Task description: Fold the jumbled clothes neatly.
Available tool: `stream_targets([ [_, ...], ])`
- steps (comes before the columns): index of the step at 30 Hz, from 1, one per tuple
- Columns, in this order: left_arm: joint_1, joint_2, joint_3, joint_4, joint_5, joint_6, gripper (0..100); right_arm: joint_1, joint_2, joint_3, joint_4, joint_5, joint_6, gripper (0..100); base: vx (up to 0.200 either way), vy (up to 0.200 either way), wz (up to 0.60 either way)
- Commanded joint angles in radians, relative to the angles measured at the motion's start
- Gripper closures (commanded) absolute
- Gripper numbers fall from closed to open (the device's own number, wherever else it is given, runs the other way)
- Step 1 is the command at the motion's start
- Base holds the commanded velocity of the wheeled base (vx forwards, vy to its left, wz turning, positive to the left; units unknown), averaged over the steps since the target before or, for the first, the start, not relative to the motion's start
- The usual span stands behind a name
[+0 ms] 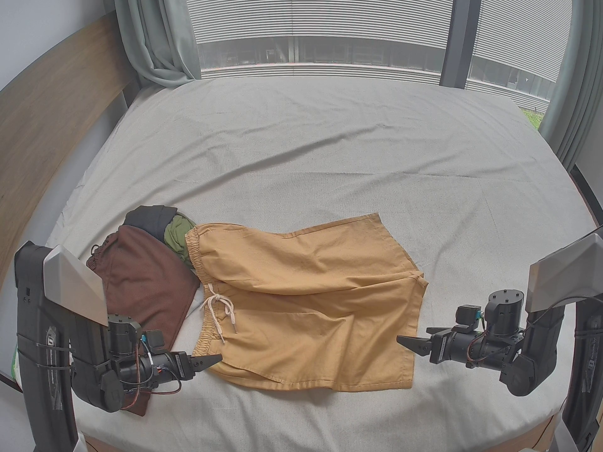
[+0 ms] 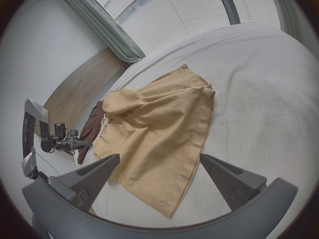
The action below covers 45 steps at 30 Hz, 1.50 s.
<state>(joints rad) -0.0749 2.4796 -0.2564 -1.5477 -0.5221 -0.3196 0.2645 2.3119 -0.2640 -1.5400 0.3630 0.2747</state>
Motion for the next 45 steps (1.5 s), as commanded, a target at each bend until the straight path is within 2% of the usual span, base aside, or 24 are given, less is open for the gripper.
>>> stream_targets([
  [1, -0.005, 0.016, -0.017, 0.000, 0.001, 0.001, 0, -0.001, 0.001, 0.000, 0.000, 0.001, 0.000, 0, 0.000, 0.000, 0.00],
  [4, -0.003, 0.018, -0.020, 0.000, 0.001, 0.001, 0, -0.001, 0.001, 0.000, 0.000, 0.001, 0.000, 0, 0.000, 0.000, 0.00],
  [5, -0.003, 0.018, -0.021, 0.000, 0.001, 0.001, 100, -0.002, 0.001, 0.000, 0.000, 0.001, 0.000, 0, 0.000, 0.000, 0.00],
  [24, -0.002, 0.018, -0.017, 0.000, 0.001, 0.002, 100, 0.004, 0.029, 0.051, 0.001, 0.001, -0.008, 0, 0.000, 0.000, 0.00],
  [42, -0.003, 0.022, -0.015, -0.002, -0.001, 0.008, 100, 0.016, 0.162, 0.072, 0.000, 0.002, 0.000, 0, 0.000, 0.000, 0.00],
  [45, -0.003, 0.022, -0.015, -0.002, -0.001, 0.008, 100, 0.047, 0.175, 0.072, 0.000, -0.001, 0.015, 0, 0.000, 0.000, 0.00],
])
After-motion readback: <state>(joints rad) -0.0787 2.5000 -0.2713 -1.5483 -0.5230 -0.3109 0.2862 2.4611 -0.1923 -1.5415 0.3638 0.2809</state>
